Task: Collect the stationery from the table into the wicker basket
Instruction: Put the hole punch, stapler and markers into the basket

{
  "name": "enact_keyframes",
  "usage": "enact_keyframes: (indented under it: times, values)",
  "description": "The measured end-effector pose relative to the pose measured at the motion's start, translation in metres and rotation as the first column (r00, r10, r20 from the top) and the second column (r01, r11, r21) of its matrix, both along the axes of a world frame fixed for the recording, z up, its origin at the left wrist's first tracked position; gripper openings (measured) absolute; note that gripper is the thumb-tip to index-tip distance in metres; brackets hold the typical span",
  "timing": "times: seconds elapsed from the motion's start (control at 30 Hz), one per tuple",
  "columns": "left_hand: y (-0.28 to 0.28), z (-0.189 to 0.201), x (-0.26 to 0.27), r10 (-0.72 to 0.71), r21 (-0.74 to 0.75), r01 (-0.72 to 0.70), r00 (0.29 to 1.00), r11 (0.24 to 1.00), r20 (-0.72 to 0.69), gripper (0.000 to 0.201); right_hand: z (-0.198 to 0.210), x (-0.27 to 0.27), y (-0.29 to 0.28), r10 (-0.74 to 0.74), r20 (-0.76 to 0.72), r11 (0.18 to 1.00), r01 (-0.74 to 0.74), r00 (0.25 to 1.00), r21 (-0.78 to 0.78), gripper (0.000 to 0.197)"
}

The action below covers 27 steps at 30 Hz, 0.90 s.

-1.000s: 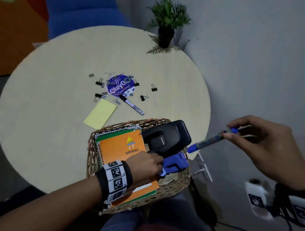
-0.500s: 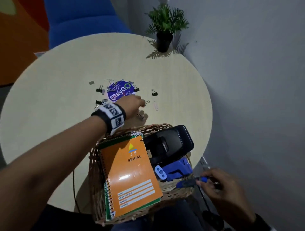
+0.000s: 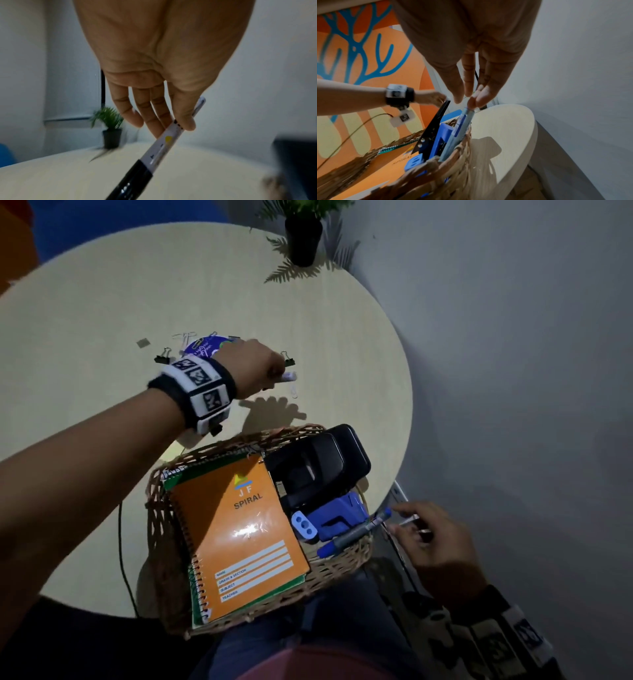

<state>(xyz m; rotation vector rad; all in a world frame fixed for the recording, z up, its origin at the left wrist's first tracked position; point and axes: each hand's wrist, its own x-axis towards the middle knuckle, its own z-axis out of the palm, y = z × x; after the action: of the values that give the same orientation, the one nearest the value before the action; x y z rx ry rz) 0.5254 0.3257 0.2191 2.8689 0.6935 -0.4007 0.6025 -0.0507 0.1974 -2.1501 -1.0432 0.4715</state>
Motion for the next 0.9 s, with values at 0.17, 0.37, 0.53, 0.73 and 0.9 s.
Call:
enact_keyframes:
  times: [0.17,0.37,0.53,0.73,0.9]
  values:
    - [-0.092,0.056,-0.049,-0.044,-0.359,0.174,0.938,0.917,0.344,0.014,0.002,0.001,0.005,0.034,0.003,0.999,-0.034,0.999,-0.008,0.011]
    - [-0.176,0.013,-0.075,-0.207,-0.528,0.278,0.959,0.802,0.191,0.012,0.010,-0.002,0.015,0.047,0.051,0.999,-0.046,0.998,-0.020,0.017]
    - [-0.192,-0.021,-0.067,-0.202,-0.569,0.263,0.965,0.779,0.169,0.015,0.018,-0.002,0.023,0.061,0.068,0.998,-0.060,0.996,-0.006,0.018]
    - [-0.195,-0.016,-0.054,-0.104,-0.580,0.293,0.936,0.760,0.336,0.008,0.024,-0.003,0.031,0.094,0.093,0.995,-0.095,0.991,0.007,0.016]
    - [-0.191,-0.029,-0.065,-0.125,-0.500,0.207,0.973,0.841,0.194,0.015,0.024,0.001,0.035,0.099,0.081,0.995,-0.099,0.992,-0.005,0.020]
